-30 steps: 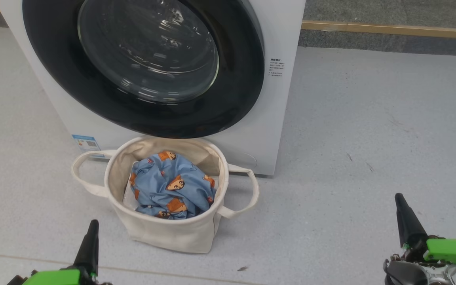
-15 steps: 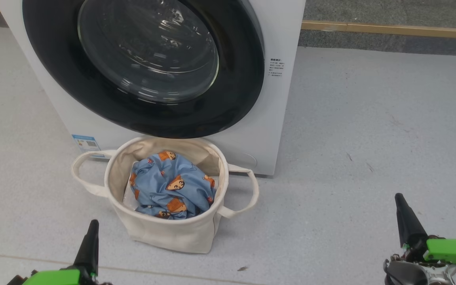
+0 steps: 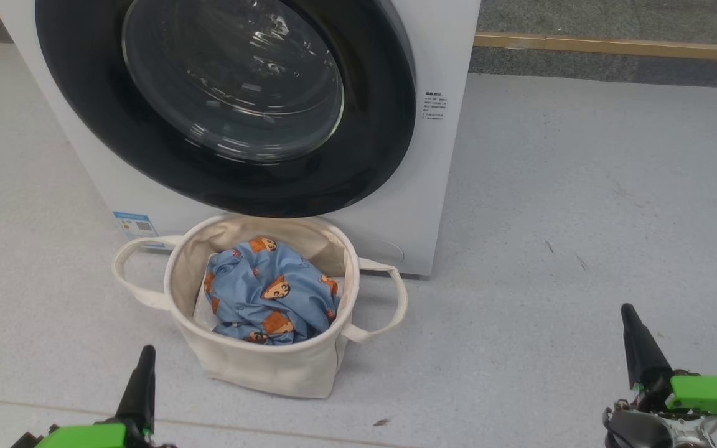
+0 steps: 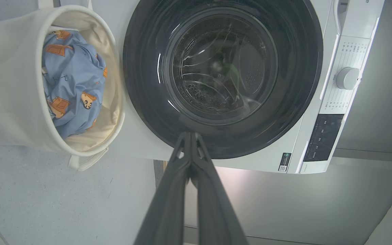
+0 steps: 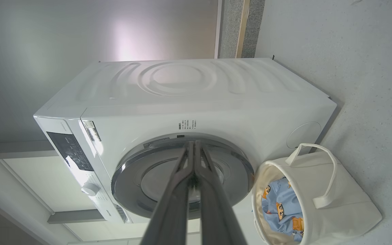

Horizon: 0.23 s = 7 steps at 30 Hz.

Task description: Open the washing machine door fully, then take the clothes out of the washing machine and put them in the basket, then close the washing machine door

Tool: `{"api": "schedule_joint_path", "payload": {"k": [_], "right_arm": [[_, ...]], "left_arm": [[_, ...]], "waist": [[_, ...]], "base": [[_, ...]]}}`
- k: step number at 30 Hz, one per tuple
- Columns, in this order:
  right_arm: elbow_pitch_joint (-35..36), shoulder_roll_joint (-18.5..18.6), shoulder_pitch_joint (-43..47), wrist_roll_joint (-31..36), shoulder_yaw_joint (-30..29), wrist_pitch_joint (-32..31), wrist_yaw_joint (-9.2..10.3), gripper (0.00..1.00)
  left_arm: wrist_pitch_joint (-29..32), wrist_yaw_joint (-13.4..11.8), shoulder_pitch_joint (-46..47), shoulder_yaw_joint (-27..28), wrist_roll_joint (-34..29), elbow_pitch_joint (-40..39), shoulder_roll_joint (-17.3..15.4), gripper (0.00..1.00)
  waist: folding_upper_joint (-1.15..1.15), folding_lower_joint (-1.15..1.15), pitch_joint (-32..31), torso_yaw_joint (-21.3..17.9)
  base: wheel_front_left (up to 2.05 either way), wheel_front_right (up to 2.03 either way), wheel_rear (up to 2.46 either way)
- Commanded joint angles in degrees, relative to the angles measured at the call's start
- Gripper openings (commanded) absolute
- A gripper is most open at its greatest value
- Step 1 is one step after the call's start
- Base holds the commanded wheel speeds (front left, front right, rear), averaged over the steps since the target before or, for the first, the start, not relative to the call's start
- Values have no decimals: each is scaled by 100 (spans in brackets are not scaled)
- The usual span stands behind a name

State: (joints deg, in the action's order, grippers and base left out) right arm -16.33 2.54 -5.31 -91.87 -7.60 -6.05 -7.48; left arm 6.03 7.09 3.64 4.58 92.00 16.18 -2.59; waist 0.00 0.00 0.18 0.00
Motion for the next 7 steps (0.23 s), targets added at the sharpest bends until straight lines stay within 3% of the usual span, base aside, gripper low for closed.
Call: {"api": "schedule_joint_path", "payload": {"k": [1,7], "right_arm": [[231,33,-87,-31,110,-42,-1,0],[231,33,-87,-31,110,-42,-1,0]], "left_arm": [[47,40,255,195,17,-213,-29,0],[46,40,255,195,17,-213,-29,0]], "waist": [[0,0,0,0],[0,0,0,0]], "base": [[0,0,0],[0,0,0]]}}
